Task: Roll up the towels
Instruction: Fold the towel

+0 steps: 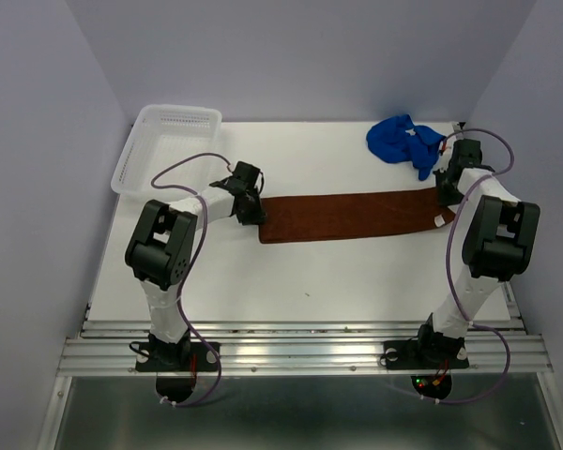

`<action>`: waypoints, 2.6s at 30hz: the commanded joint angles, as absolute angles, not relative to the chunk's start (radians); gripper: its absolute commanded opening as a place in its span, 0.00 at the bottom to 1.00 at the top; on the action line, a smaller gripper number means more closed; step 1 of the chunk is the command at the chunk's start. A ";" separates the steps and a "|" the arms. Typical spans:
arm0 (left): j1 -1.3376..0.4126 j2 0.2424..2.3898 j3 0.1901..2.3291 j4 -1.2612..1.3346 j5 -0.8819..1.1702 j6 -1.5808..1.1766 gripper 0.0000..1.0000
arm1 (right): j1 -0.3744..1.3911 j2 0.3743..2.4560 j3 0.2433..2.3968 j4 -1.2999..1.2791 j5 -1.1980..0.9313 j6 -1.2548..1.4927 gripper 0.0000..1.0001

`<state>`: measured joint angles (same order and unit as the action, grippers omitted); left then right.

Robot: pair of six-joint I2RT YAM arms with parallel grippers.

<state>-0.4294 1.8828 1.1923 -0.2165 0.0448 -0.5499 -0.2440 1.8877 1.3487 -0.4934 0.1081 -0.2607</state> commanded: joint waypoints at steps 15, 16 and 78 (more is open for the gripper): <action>-0.503 1.931 1.230 -0.230 0.011 -0.557 0.00 | -0.229 1.779 1.493 -0.612 0.015 -0.290 0.04; -0.502 1.930 1.232 -0.229 0.011 -0.557 0.00 | -0.218 1.764 1.491 -0.620 0.015 -0.279 0.03; -0.503 1.896 1.204 -0.189 0.028 -0.575 0.00 | 0.555 1.917 1.747 -0.581 -0.202 0.242 0.01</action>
